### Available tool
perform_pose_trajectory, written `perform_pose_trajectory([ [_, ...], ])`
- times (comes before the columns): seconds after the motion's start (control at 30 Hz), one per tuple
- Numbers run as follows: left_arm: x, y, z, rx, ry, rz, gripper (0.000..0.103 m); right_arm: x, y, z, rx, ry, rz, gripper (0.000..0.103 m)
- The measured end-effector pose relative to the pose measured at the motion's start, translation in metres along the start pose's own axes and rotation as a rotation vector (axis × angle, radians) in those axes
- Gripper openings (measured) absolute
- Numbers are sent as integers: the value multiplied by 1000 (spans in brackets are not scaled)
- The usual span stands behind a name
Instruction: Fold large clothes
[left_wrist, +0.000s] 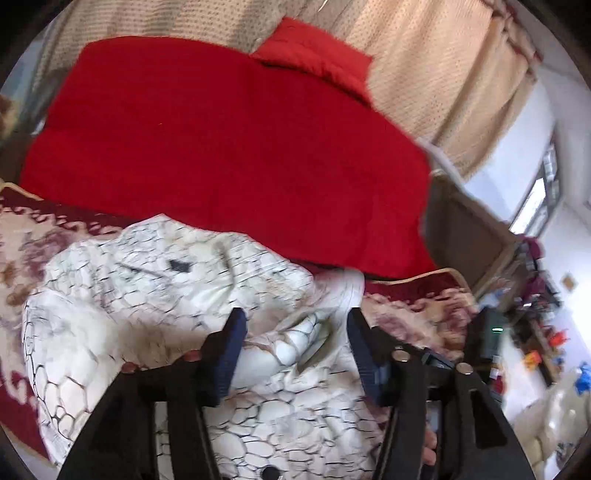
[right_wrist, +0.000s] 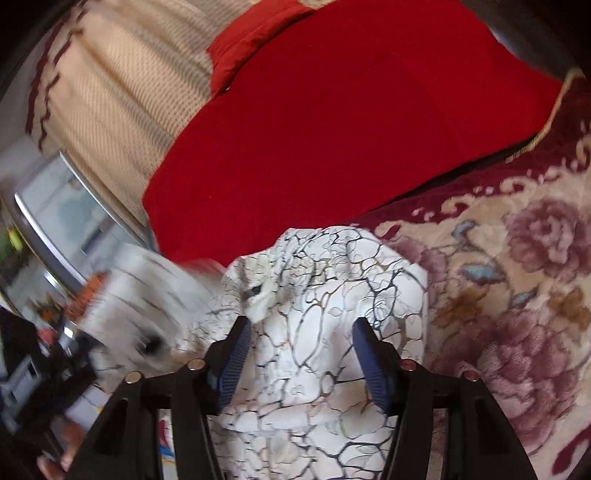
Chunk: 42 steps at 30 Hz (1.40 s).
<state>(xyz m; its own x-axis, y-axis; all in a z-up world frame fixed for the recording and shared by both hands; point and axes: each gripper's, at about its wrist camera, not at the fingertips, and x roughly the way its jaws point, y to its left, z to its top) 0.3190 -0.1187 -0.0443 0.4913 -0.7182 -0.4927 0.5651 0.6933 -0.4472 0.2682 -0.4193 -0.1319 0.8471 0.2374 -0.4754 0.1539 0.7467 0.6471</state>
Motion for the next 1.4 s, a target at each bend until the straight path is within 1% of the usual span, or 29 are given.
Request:
perform_pose_trajectory([
  [0.07, -18, 17, 7, -35, -25, -58, 86, 2, -4, 2, 46, 20, 57, 68],
  [0.13, -28, 9, -9, -62, -45, -69, 86, 8, -4, 1, 72, 45, 97, 70],
  [0.17, -38, 17, -8, -74, -71, -47, 86, 12, -3, 0, 79, 59, 104, 72],
  [0.2, -47, 23, -8, -85, -99, -8, 86, 12, -4, -2, 83, 69, 103, 73],
  [0.23, -47, 26, -7, -94, -120, 37, 86, 16, -2, -3, 81, 82, 94, 73],
  [0.27, -51, 40, -8, -107, -137, 98, 86, 20, -1, -5, 76, 94, 86, 73],
  [0.4, -55, 105, -22, -202, -148, 309, 86, 44, 4, -9, 70, 156, 68, 73],
  [0.47, -54, 136, -32, -256, -137, 395, 86, 62, 8, -13, 70, 203, 47, 73],
  [0.57, -42, 161, -49, -288, -106, 478, 86, 86, 13, -26, 70, 313, 55, 74],
  [0.6, -38, 166, -52, -293, -89, 490, 86, 90, 20, -32, 32, 328, 25, 74],
  [0.67, -27, 167, -56, -284, -49, 513, 86, 93, 36, -40, -88, 315, -39, 74],
  [0.7, -24, 166, -56, -272, -44, 516, 86, 93, 49, -48, -170, 321, -71, 67],
  [0.73, -23, 163, -55, -253, -45, 520, 86, 93, 54, -53, -202, 332, -77, 57],
  [0.77, -23, 161, -57, -234, -48, 530, 86, 95, 62, -61, -257, 360, -79, 28],
  [0.8, -25, 156, -55, -206, -55, 544, 86, 95, 67, -66, -288, 369, -84, 26],
  [0.83, -23, 156, -56, -189, -65, 553, 86, 92, 69, -67, -306, 355, -93, 21],
  [0.87, -27, 153, -55, -176, -81, 560, 86, 87, 75, -68, -342, 329, -98, 17],
  [0.93, -34, 151, -54, -162, -129, 563, 86, 75, 89, -59, -396, 263, -71, 7],
  [1.0, -39, 150, -52, -157, -177, 569, 86, 60, 101, -47, -413, 176, -65, 7],
  [1.03, -40, 149, -49, -156, -196, 580, 86, 52, 106, -37, -416, 115, -63, 7],
  [1.07, -40, 148, -48, -155, -201, 581, 86, 47, 108, -30, -414, 79, -65, 7],
  [1.1, -38, 148, -47, -152, -199, 580, 86, 42, 108, -17, -401, 22, -73, 7],
  [1.17, -27, 148, -46, -144, -176, 590, 86, 46, 103, 0, -377, -12, -104, 7],
  [1.2, -21, 148, -45, -140, -160, 595, 86, 55, 91, 10, -345, -29, -163, 7],
  [1.23, -12, 148, -45, -132, -129, 600, 86, 63, 85, 12, -321, -28, -196, 8],
  [1.27, -2, 149, -46, -125, -94, 614, 86, 75, 68, 16, -276, -8, -232, 8],
  [1.33, 16, 152, -48, -118, -27, 656, 86, 103, 27, 19, -167, 102, -284, 12],
  [1.37, 21, 153, -48, -120, -8, 670, 86, 115, 11, 18, -97, 166, -299, 12],
  [1.4, 24, 154, -48, -130, 6, 686, 86, 119, -1, 18, -27, 194, -272, 13],
])
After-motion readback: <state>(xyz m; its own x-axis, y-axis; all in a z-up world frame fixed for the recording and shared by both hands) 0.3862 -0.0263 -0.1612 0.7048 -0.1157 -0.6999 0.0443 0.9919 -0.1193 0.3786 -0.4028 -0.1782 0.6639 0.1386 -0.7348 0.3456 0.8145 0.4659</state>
